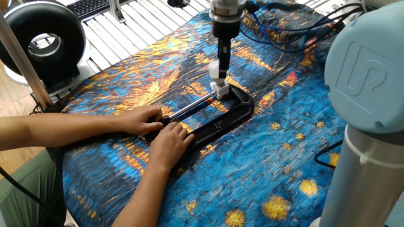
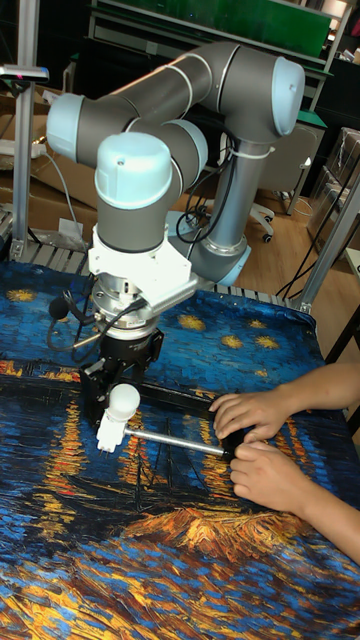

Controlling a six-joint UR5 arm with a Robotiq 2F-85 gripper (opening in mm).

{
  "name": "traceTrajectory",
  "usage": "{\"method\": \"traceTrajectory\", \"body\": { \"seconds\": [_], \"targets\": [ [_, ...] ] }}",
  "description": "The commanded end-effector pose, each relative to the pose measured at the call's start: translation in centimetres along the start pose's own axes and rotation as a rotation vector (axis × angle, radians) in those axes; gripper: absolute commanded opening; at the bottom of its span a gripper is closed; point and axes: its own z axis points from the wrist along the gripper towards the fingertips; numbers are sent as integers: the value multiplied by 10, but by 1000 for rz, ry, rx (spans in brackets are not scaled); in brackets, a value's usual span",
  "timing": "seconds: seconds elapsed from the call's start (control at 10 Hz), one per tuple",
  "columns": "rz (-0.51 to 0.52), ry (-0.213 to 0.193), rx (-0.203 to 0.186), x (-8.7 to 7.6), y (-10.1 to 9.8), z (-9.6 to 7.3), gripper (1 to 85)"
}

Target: Install the light bulb by rotating it

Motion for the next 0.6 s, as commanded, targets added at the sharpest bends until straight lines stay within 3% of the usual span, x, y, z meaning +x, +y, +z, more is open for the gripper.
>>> {"method": "traceTrajectory", "body": {
  "seconds": [0.0, 0.3, 0.5],
  "targets": [
    [-57, -14, -11, -9, 0, 2, 637],
    [-151, 10, 59, -4, -21, -1, 640],
    [-168, 21, 61, -9, -20, -5, 647]
  ]
}}
